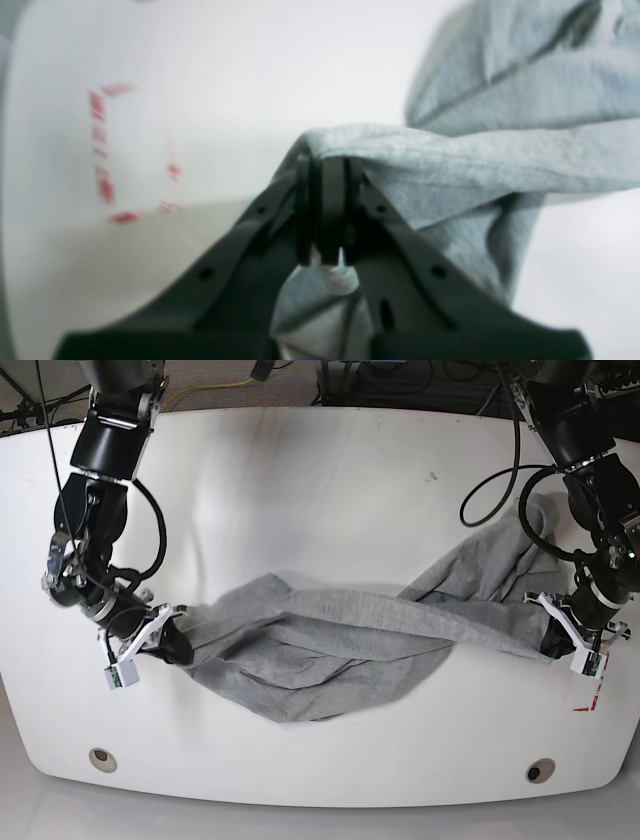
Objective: Fold the T-shirt properly
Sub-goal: 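Lift the shirt high with both grippers and shake it out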
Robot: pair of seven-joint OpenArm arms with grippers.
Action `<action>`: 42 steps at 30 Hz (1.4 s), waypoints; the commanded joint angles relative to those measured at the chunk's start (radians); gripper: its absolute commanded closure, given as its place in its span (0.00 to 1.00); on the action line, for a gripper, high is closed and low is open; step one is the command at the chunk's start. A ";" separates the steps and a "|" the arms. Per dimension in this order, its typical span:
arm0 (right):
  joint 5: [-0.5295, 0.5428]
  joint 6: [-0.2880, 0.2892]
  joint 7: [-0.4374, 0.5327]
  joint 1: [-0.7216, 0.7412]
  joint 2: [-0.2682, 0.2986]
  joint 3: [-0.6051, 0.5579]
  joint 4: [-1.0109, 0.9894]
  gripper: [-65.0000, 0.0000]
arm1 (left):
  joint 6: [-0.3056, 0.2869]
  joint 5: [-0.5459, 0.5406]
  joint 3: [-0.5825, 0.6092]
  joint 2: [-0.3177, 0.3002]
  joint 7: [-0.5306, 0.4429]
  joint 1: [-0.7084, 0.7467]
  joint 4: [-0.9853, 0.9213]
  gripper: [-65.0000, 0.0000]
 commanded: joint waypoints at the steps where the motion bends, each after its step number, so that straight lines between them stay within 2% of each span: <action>1: 0.024 0.006 0.030 0.071 0.030 0.006 -0.008 1.00 | -0.001 -0.017 -0.003 -0.015 -0.001 -0.055 0.043 1.00; 8: 0.026 0.006 0.030 0.290 0.113 -0.083 -0.119 1.00 | -0.001 -0.017 -0.003 -0.024 0.088 -0.220 0.049 1.00; 16: 0.030 0.006 0.026 0.571 0.179 -0.192 -0.219 1.00 | -0.001 -0.018 -0.003 -0.036 0.182 -0.427 0.084 1.00; 22: 0.032 0.006 0.026 0.806 0.213 -0.301 -0.289 1.00 | -0.001 -0.018 -0.003 -0.068 0.254 -0.589 0.110 1.00; 29: 0.032 0.006 0.007 1.036 0.244 -0.424 -0.351 1.00 | -0.001 -0.017 0.009 -0.072 0.269 -0.814 0.092 1.00; 32: 0.032 0.006 0.003 1.036 0.244 -0.442 -0.389 1.00 | -0.001 -0.020 0.049 -0.075 0.275 -0.932 0.029 1.00; 36: 0.032 0.008 -0.040 1.036 0.245 -0.499 -0.398 1.00 | -0.001 -0.023 0.084 -0.110 0.275 -1.038 0.006 1.00; 42: 0.034 0.054 -0.065 1.036 0.260 -0.509 -0.366 1.00 | -0.001 -0.026 0.115 -0.114 0.280 -1.050 0.009 1.00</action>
